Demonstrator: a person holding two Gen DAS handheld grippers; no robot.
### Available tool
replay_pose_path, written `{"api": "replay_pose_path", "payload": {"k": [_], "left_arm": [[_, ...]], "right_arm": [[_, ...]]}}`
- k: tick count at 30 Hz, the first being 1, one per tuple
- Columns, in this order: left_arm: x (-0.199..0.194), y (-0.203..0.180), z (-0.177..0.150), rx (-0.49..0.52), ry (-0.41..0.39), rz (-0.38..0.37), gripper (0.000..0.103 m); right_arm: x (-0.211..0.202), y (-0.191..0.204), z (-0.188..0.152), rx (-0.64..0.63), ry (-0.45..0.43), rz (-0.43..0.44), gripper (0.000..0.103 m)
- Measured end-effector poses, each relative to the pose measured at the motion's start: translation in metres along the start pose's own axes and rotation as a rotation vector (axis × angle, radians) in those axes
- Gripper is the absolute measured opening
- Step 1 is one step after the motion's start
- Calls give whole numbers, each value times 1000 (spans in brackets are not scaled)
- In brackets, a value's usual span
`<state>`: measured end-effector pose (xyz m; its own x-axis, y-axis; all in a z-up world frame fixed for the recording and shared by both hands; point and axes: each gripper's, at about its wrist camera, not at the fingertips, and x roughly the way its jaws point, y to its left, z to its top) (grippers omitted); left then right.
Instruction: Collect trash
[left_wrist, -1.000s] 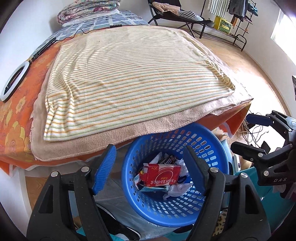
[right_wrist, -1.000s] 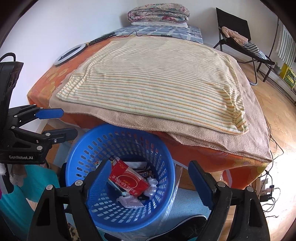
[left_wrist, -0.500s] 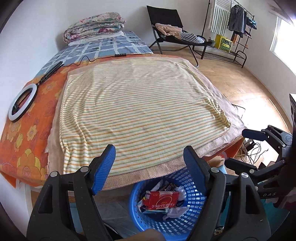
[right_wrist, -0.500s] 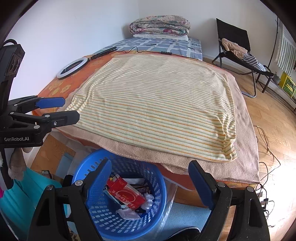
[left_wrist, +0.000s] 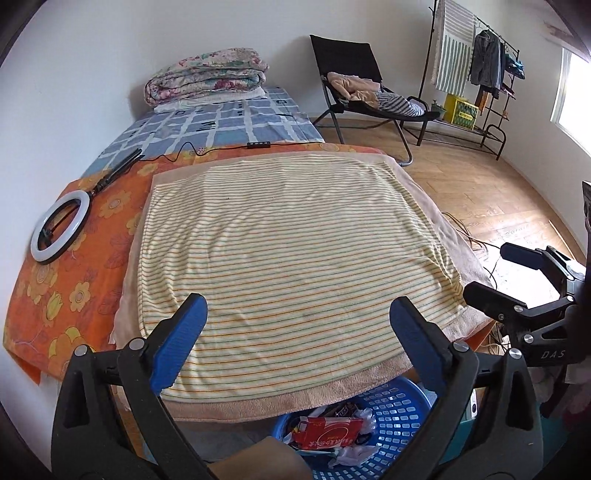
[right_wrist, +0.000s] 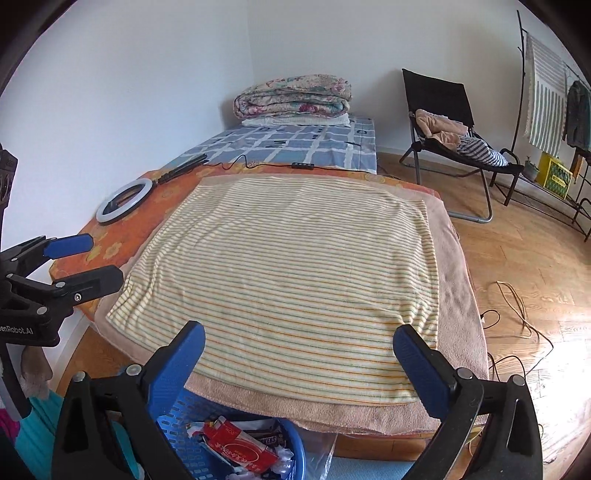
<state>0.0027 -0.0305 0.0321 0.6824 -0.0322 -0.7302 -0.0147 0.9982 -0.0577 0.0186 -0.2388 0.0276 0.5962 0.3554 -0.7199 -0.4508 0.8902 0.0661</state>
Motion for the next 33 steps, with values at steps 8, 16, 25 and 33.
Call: {"api": "replay_pose_path", "payload": {"k": [8, 16, 25, 33], "left_arm": [[16, 10, 4, -62, 27, 3, 101], [16, 5, 4, -52, 18, 6, 101], [16, 3, 3, -50, 20, 2, 102], [15, 2, 2, -50, 20, 0, 102]], "right_arm": [[20, -10, 9, 25, -17, -1, 103], [25, -7, 9, 13, -12, -5, 103], [26, 1, 9, -11, -13, -7, 103], [26, 1, 8, -10, -7, -12, 103]]}}
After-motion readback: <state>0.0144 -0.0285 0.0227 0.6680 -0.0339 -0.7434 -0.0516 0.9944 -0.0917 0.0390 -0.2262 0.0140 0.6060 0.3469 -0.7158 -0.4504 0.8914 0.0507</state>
